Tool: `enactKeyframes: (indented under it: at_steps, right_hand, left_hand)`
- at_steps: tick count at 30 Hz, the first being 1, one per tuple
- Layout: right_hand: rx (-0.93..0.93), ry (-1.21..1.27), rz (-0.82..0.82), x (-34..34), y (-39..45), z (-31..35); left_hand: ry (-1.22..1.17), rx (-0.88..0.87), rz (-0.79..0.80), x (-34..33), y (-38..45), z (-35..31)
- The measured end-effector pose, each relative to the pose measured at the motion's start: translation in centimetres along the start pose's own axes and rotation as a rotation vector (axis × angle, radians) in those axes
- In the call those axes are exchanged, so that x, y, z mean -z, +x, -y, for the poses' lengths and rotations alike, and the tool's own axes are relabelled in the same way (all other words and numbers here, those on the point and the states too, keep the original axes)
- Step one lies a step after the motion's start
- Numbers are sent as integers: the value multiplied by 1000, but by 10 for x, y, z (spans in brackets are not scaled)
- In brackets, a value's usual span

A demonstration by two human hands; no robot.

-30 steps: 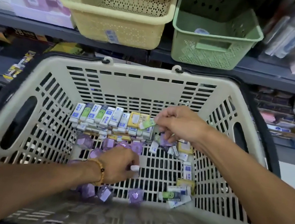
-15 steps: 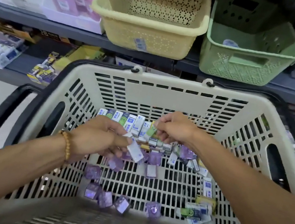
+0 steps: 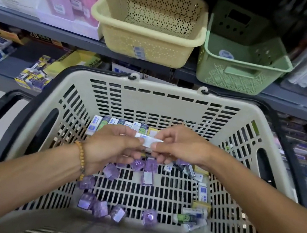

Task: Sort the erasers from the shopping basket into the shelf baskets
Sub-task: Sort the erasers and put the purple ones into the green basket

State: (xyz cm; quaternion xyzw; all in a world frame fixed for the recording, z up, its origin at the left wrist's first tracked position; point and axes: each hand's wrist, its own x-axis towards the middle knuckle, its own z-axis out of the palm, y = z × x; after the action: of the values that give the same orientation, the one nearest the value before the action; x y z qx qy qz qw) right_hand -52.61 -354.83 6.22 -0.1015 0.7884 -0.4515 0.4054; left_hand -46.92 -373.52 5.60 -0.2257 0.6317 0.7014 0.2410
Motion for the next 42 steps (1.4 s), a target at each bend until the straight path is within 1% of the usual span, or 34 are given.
enactKeyframes:
  at_steps: [2, 5, 7, 9, 11, 14, 16, 18, 20, 23, 25, 27, 29, 32, 39, 42]
  right_hand:
    - [-2, -22, -69, 13, -13, 0]
    - [7, -73, -276, 44, -35, -8]
    - [23, -83, -420, 62, -49, -17]
    - [43, -38, -506, 72, -59, -25]
    - [69, 8, -538, 78, -64, -27]
    - [124, 29, -558, 83, -68, -26]
    - [161, 2, -571, 85, -71, -24]
    - [184, -27, -583, 87, -76, -23]
    - [203, -28, -598, 88, -79, -23]
    - [223, -48, -607, 87, -81, -22]
    - [227, -60, -603, 86, -81, -21]
    - [227, -62, -603, 86, -82, -21]
    - [223, -69, -609, 86, -83, -21]
    - [218, -94, -615, 85, -83, -21]
    - [220, -95, -623, 88, -81, -21]
    - [229, -106, -628, 89, -77, -19]
  left_hand:
    - [91, -23, 52, -8, 2, 5]
    - [349, -81, 126, -23, 10, 17]
    - [583, -165, 172, -36, 19, 27]
    - [896, -328, 213, -54, 34, 37]
    - [1120, -478, 247, -76, 49, 45]
    - [1275, -677, 236, -108, 72, 50]
    - [1347, -765, 252, -124, 88, 50]
    - [1428, -741, 277, -135, 105, 49]
    - [1591, -705, 290, -141, 118, 49]
    - [1842, -731, 262, -148, 127, 56]
    - [1895, -753, 245, -150, 128, 61]
    - [1864, -774, 244, -149, 128, 66]
    - [1886, -794, 223, -148, 126, 73]
    - [1898, -763, 186, -151, 125, 77]
    - [1890, -712, 258, -149, 123, 76]
    - [1895, -733, 258, -150, 120, 87]
